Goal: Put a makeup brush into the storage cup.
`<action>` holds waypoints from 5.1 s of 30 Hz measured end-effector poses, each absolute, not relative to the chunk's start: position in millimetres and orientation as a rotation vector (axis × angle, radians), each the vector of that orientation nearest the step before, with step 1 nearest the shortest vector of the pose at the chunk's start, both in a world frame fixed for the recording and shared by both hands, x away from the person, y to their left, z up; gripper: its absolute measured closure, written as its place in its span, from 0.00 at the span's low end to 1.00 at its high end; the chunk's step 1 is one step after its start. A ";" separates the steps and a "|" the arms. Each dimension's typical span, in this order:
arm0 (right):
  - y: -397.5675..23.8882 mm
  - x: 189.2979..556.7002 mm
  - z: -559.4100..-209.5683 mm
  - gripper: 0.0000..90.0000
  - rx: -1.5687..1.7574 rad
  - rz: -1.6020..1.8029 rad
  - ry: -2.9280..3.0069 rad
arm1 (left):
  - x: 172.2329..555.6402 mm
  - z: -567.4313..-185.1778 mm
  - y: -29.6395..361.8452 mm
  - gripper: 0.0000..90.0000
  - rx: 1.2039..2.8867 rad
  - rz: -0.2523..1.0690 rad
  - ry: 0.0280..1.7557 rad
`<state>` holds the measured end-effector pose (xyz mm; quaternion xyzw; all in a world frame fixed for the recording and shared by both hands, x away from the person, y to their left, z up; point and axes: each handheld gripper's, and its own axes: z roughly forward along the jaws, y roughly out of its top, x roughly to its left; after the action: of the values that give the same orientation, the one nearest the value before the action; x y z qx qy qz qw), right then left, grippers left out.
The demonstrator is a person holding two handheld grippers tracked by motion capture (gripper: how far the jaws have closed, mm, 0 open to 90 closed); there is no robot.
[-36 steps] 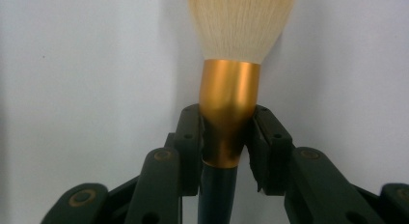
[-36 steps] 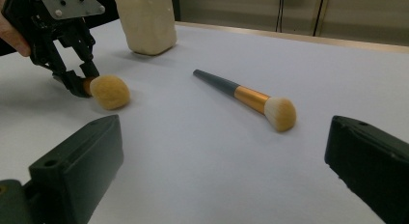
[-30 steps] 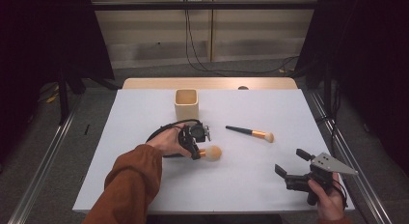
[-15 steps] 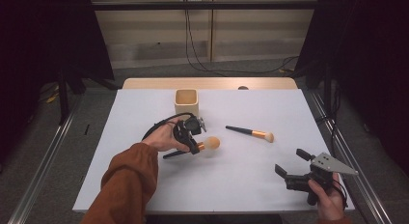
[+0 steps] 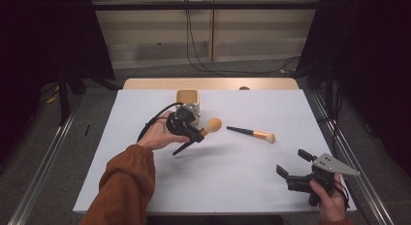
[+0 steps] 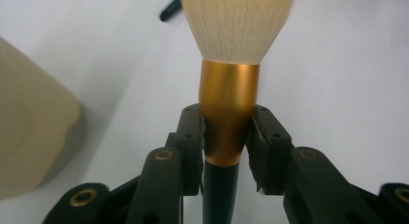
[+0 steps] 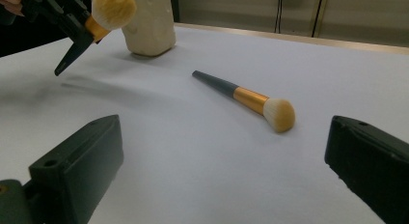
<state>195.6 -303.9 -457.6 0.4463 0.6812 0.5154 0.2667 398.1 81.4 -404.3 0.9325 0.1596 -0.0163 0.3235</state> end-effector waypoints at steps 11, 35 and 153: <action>-303.9 195.6 -457.5 0.00 1.204 1.398 1.824 | 397.3 -392.7 98.6 0.76 2.257 0.021 0.517; -302.8 194.5 -458.0 0.00 1.232 1.429 1.753 | 385.2 -377.0 122.5 0.76 1.887 0.238 0.586; -304.7 192.8 -459.6 0.00 1.239 1.434 1.740 | 462.8 -395.0 126.8 0.76 1.747 0.416 0.737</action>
<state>192.8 -304.7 -459.6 0.4623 0.6492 0.5350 0.2806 462.8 126.8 -395.0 0.7427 0.3132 0.1769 0.5648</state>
